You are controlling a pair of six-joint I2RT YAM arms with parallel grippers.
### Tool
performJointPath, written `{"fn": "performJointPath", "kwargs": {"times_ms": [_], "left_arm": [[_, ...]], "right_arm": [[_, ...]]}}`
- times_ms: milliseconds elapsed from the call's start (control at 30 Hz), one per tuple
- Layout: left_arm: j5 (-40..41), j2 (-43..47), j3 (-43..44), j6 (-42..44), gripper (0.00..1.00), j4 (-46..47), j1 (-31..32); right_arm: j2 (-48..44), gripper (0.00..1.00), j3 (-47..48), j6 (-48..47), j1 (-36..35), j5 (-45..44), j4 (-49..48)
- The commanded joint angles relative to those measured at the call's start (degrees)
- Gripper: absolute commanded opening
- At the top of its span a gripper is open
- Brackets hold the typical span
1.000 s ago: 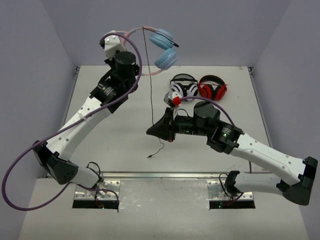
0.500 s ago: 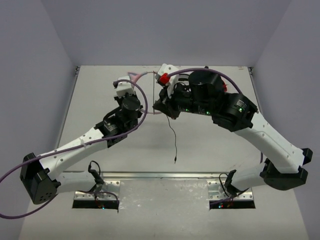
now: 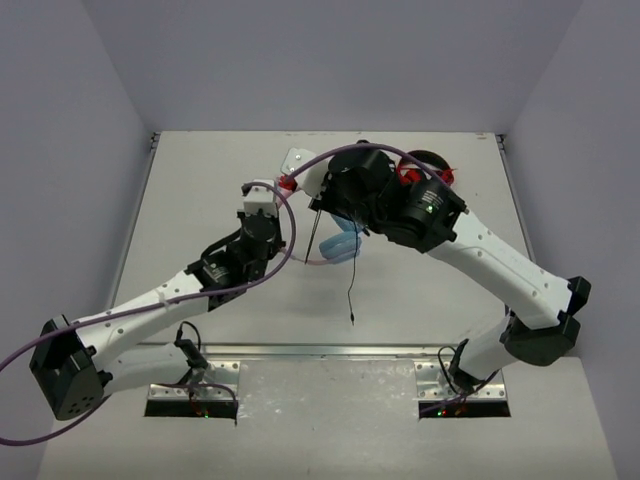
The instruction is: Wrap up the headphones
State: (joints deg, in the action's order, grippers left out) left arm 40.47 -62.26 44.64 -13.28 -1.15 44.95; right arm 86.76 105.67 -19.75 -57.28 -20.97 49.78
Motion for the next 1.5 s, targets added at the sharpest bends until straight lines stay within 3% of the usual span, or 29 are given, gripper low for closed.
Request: {"fn": "performJointPath", "kwargs": {"times_ms": [0,167,267,367,500,867,1300,1467], "left_arm": [[0.30,2.67,0.35,0.01,0.01,-3.39,0.93],[1.82,4.34,2.37,-1.57,0.00,-10.88,2.16],[-0.12,6.53,4.13,-0.61,0.00,-14.56,3.65],[-0.82,6.27,6.41,-0.17,0.00,-20.53,5.67],[-5.30,5.83,9.14,2.81,0.00,-22.67,7.43],[-15.33,8.39,18.02,7.03,0.00,-27.93,7.52],[-19.11,10.23,21.71,10.55,0.00,-32.51,7.52],[-18.50,10.23,23.03,10.82,0.00,-32.95,7.52]], "right_arm": [[-2.03,0.01,-2.83,-10.57,1.11,-14.51,-13.73],[-5.97,0.01,-8.71,-5.40,9.28,-13.93,-21.38],[-8.09,0.01,-12.22,-1.61,13.06,-6.55,-22.78],[-9.59,0.01,-14.08,-2.66,13.24,-6.28,-26.04],[-11.34,0.01,-16.45,-0.83,17.44,3.89,-26.40],[-13.37,0.01,-19.36,4.27,21.41,18.31,-26.93],[-14.16,0.01,-20.33,11.31,24.76,29.05,-29.56],[-13.99,0.01,-20.68,11.66,25.02,28.00,-30.36]]}}
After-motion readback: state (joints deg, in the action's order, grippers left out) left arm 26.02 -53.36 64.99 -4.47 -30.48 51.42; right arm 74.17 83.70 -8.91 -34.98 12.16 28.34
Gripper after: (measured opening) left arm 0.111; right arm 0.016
